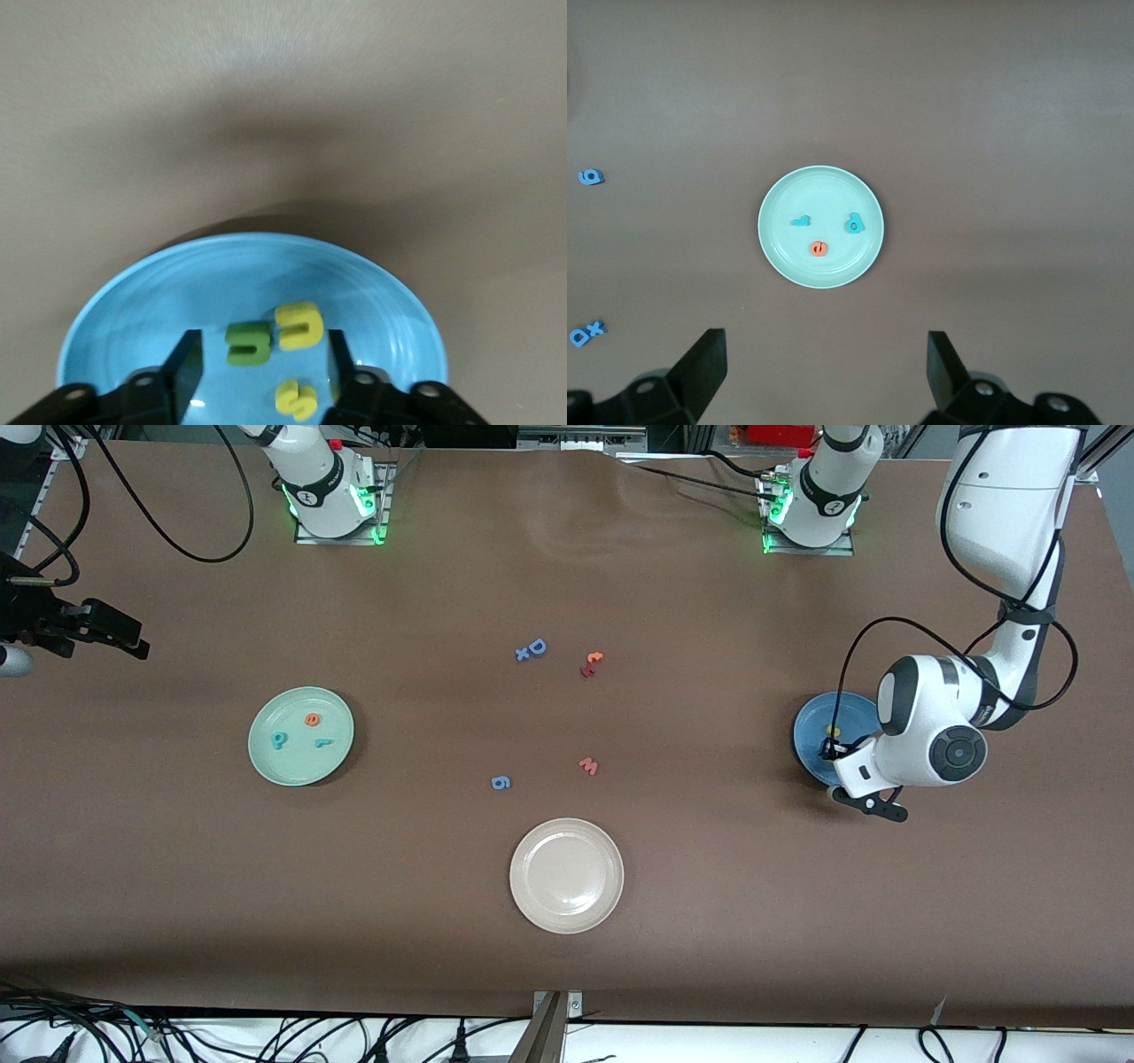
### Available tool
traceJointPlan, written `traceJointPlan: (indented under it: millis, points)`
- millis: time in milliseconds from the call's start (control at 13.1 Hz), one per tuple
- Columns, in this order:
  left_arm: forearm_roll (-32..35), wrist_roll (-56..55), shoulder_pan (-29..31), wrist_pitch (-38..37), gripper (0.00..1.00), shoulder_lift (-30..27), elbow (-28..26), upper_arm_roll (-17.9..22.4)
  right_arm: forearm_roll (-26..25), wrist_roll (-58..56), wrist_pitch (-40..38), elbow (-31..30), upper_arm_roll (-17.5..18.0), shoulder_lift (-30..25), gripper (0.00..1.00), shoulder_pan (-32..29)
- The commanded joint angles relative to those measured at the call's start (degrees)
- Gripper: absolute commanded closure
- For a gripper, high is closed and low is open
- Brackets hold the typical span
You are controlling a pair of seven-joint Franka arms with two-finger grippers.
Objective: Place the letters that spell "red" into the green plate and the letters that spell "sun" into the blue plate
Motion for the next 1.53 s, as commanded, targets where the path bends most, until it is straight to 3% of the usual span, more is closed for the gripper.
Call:
traceJointPlan:
  millis: [0, 307, 613, 766, 996, 1149, 1456]
  points:
    - [0.0, 0.4, -0.5, -6.8, 0.0, -8.9, -0.4, -0.3, -0.8, 0.4, -0.8, 0.6, 0.4, -0.2, 0.0, -0.4]
    - [0.7, 0.2, -1.6, -10.5, 0.0, -22.3, -0.4, -0.8, -0.8, 0.4, -0.8, 0.6, 0.3, -0.2, 0.0, -0.4]
    - [1.0, -0.1, -1.5, -12.3, 0.0, -31.8, 0.3, -1.5, -0.8, 0.4, -0.8, 0.6, 0.4, -0.2, 0.0, -0.4]
    - [1.2, -0.1, 0.5, -12.8, 0.0, -34.0, 1.1, -3.7, -0.8, 0.4, -0.8, 0.6, 0.4, -0.2, 0.0, -0.4]
    - [1.2, -0.5, 6.3, -13.5, 0.0, -36.6, 0.9, -11.2, -0.8, 0.4, -0.8, 0.6, 0.4, -0.2, 0.0, -0.4]
    - [3.0, -4.4, 6.1, -17.0, 0.0, -37.0, 1.1, -12.1, -0.8, 0.4, -0.8, 0.6, 0.4, -0.2, 0.0, -0.4]
    - [3.9, -4.9, 6.5, -17.0, 0.0, -36.7, 1.6, -11.8, -0.8, 0.4, -0.8, 0.6, 0.4, -0.2, 0.0, -0.4]
